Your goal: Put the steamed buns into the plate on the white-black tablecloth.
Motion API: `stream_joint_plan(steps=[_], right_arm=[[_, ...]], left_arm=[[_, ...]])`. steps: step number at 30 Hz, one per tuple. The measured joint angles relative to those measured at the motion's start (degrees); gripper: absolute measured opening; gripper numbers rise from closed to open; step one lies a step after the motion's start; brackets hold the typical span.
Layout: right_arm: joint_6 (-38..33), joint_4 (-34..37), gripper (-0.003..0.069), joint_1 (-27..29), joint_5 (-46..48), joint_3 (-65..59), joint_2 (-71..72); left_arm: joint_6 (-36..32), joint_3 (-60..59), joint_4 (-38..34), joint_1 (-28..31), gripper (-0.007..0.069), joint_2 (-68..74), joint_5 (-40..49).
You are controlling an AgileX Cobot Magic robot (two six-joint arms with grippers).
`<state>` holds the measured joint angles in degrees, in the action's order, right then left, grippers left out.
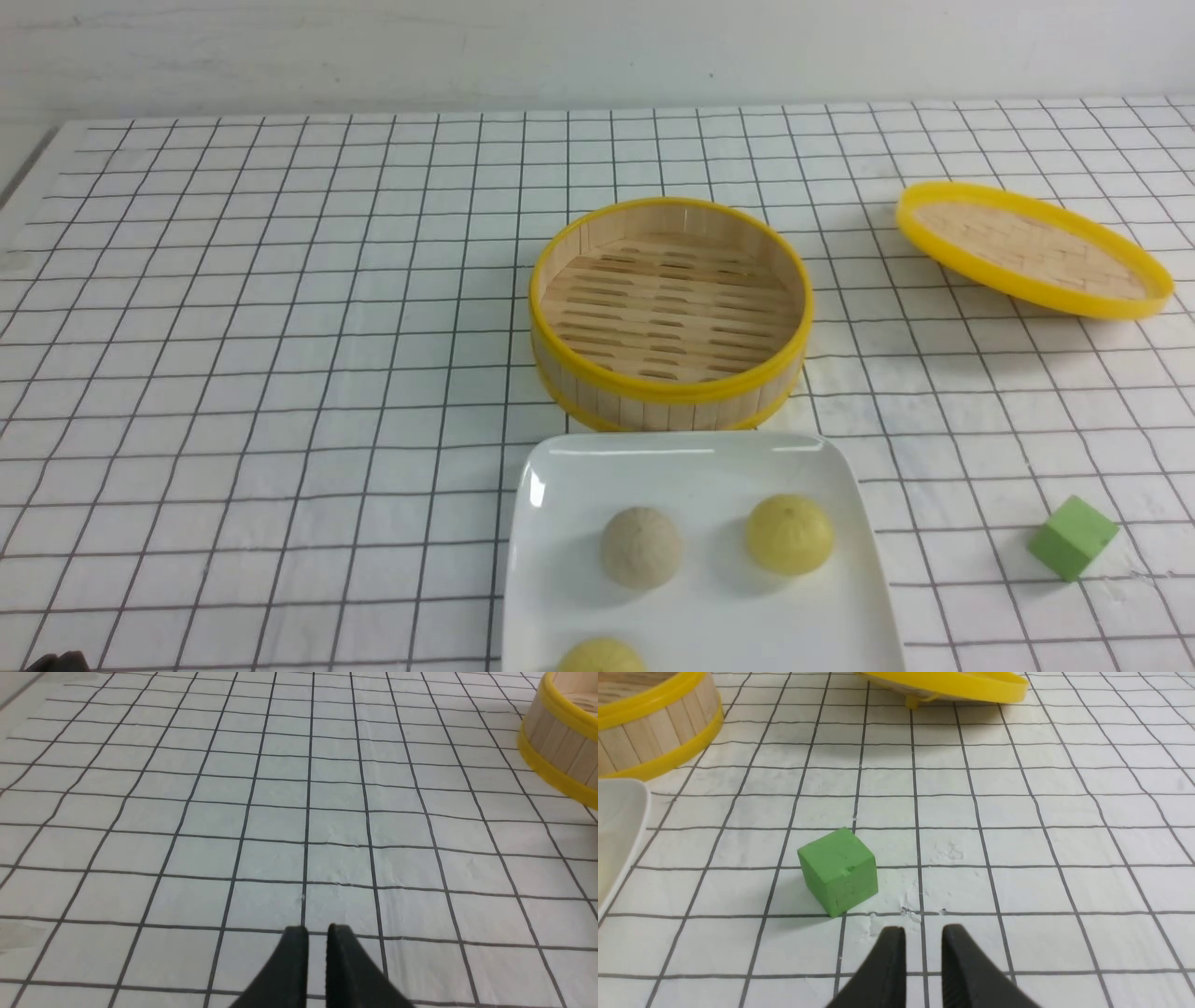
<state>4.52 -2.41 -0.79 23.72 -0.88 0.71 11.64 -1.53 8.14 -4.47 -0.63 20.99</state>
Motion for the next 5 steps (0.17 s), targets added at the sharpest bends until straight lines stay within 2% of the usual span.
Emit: stream_joint_plan(steps=[5], right_arm=[[0.0, 0.0, 0.0144, 0.0, 0.0, 0.0, 0.0]], left_arm=[[0.0, 0.0, 0.1, 0.0, 0.0090, 0.0, 0.0]])
